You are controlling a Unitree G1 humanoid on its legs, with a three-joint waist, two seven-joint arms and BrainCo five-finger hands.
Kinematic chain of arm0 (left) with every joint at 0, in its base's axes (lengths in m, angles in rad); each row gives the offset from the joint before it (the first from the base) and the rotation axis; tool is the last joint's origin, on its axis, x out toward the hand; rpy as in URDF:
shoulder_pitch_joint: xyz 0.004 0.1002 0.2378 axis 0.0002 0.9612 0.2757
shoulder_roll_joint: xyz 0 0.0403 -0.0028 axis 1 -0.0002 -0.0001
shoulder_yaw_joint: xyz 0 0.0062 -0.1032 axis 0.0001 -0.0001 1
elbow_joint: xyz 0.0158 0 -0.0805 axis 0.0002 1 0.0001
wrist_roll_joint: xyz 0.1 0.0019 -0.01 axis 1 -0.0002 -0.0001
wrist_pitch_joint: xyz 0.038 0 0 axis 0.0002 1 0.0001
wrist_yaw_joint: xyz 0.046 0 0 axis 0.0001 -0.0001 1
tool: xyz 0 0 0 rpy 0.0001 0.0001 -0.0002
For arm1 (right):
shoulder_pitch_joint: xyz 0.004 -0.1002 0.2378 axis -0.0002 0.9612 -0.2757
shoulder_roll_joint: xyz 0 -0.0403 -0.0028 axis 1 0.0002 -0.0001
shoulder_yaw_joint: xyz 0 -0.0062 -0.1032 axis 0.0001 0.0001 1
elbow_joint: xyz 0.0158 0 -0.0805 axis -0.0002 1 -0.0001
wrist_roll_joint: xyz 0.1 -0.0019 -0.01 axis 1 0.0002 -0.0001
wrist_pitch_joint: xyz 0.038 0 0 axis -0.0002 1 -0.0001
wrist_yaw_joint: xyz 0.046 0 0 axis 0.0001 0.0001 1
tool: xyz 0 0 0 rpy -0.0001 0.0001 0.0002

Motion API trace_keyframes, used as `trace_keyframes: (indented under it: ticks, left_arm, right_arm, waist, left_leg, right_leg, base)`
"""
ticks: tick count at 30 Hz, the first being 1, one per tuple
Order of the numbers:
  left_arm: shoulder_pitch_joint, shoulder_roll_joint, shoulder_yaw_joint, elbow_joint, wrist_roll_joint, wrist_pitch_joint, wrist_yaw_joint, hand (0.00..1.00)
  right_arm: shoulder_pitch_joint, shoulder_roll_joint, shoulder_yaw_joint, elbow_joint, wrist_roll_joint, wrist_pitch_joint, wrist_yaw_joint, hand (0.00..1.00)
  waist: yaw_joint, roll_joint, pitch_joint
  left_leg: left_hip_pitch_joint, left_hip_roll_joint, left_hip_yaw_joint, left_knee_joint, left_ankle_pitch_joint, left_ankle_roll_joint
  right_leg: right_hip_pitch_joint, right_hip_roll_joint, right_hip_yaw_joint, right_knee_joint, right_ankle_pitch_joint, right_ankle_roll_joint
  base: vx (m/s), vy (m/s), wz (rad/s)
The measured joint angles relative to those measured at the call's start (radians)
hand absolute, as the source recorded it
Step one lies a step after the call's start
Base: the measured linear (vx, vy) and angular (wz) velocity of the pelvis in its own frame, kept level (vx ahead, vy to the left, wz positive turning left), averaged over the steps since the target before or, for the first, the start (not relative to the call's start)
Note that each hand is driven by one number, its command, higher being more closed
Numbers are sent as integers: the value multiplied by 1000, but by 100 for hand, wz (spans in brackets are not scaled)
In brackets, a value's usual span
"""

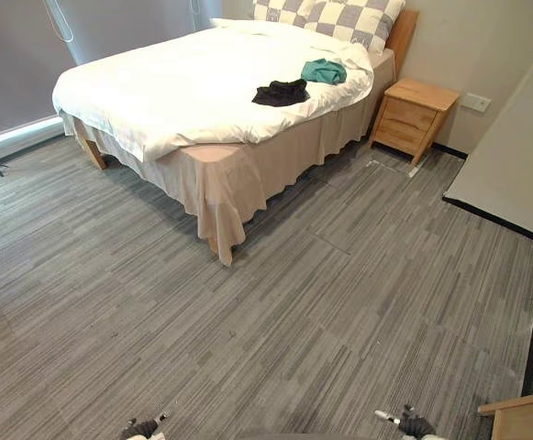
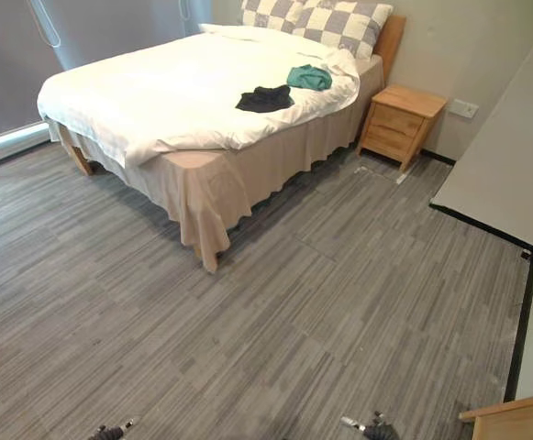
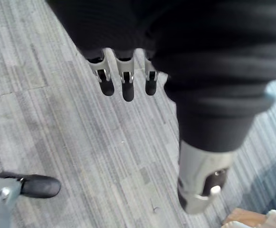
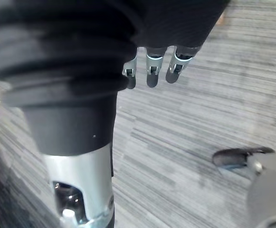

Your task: Tidy the bed and pick cloth on bed and put in laundry

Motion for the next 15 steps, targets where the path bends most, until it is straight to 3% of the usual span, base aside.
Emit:
trace_keyframes:
  ticks: [15]
  left_arm:
    - [-23, -8, 1, 4, 14, -1, -21, 0]
  right_arm:
    - [-30, -29, 1, -26, -6, -7, 52, 0]
  waist:
    - [-9, 8, 6]
  left_leg:
    - [35, 13, 32, -5, 1, -17]
  right_leg:
    - [36, 9, -24, 2, -28, 45]
  base:
    - [19, -23, 0]
